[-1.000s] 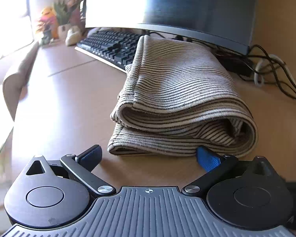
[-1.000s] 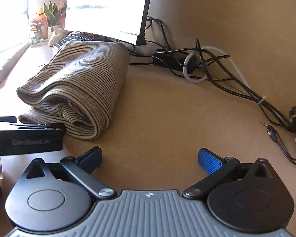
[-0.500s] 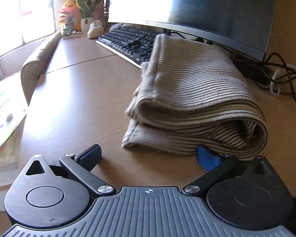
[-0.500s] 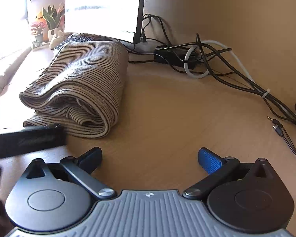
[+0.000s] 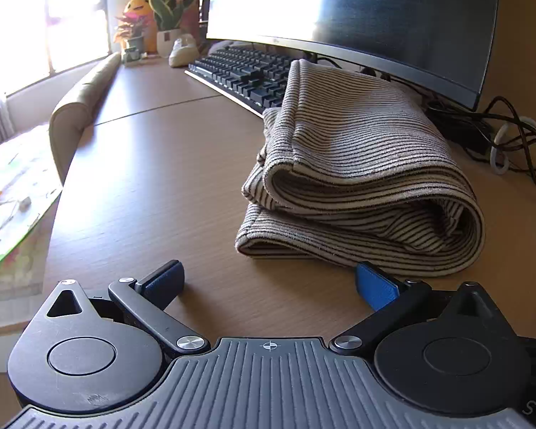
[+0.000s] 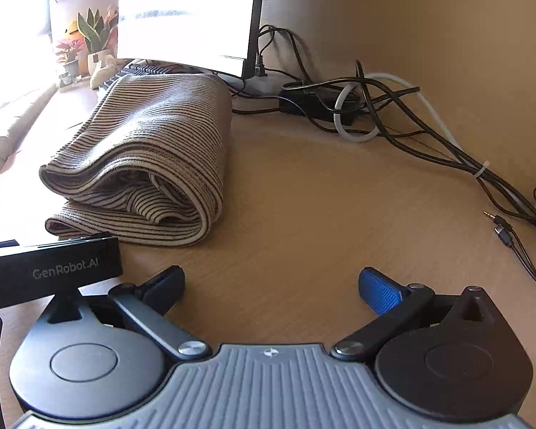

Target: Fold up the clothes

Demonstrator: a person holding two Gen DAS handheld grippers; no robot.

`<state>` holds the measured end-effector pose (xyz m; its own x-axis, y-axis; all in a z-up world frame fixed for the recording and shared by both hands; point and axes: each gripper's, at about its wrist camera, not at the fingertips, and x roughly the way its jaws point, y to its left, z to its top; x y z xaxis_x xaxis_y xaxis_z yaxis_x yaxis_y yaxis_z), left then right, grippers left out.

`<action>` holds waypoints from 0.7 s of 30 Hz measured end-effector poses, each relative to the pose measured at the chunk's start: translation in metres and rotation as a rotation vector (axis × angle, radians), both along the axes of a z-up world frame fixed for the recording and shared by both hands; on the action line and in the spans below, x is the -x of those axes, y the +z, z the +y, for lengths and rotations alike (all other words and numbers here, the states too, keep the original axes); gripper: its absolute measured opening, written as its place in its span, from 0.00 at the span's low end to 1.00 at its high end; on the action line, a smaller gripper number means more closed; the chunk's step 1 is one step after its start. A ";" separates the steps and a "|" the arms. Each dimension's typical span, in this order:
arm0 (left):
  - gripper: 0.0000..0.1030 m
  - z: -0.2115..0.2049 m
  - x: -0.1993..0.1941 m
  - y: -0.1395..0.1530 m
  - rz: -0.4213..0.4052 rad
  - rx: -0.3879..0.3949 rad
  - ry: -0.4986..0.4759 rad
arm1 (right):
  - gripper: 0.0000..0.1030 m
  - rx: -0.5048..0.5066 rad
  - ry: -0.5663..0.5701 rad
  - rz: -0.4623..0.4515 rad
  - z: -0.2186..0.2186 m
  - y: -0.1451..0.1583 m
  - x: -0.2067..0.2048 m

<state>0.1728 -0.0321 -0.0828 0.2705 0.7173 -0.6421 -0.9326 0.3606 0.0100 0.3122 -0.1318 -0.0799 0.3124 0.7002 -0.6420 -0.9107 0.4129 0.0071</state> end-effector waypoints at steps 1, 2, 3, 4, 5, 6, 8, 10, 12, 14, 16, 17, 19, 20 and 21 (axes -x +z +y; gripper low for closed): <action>1.00 0.000 0.000 0.000 0.000 0.000 0.000 | 1.00 0.000 0.000 0.000 0.000 0.000 0.000; 1.00 0.000 0.000 0.000 0.000 0.000 0.000 | 1.00 0.000 0.000 0.000 0.000 0.000 0.000; 1.00 0.000 0.000 0.000 0.000 0.000 0.000 | 1.00 0.000 0.000 0.000 0.000 0.000 0.000; 1.00 0.000 0.000 0.000 0.000 0.000 0.000 | 1.00 0.000 0.000 0.000 0.000 0.000 0.000; 1.00 0.000 0.000 0.000 0.000 0.000 0.000 | 1.00 0.000 0.000 0.000 0.000 0.000 0.000; 1.00 0.000 0.000 0.000 0.000 0.000 0.001 | 1.00 0.000 0.000 0.000 0.000 0.000 0.000; 1.00 -0.001 0.000 0.000 0.000 0.000 0.001 | 1.00 0.000 0.000 0.000 0.000 0.000 0.000; 1.00 -0.001 0.001 0.000 -0.001 0.000 0.002 | 1.00 0.000 0.000 0.000 0.000 0.000 0.000; 1.00 -0.001 0.001 0.000 -0.001 0.000 0.003 | 1.00 0.000 0.001 0.000 0.000 0.000 0.000; 1.00 -0.001 0.001 0.000 -0.001 0.000 0.003 | 1.00 0.000 0.001 0.000 -0.001 0.000 0.000; 1.00 -0.003 0.001 0.001 -0.001 0.000 0.004 | 1.00 0.000 0.001 0.000 -0.001 0.000 0.001; 1.00 -0.003 0.001 0.001 -0.001 0.000 0.004 | 1.00 0.000 0.001 0.000 -0.001 0.000 0.001; 1.00 -0.003 0.001 0.001 -0.001 0.001 0.004 | 1.00 0.000 0.001 0.000 -0.001 0.000 0.001; 1.00 -0.003 0.002 0.001 -0.001 0.001 0.004 | 1.00 0.000 0.001 0.000 -0.001 0.000 0.001; 1.00 -0.004 0.002 0.001 -0.001 0.001 0.004 | 1.00 0.000 0.001 0.000 -0.001 0.000 0.001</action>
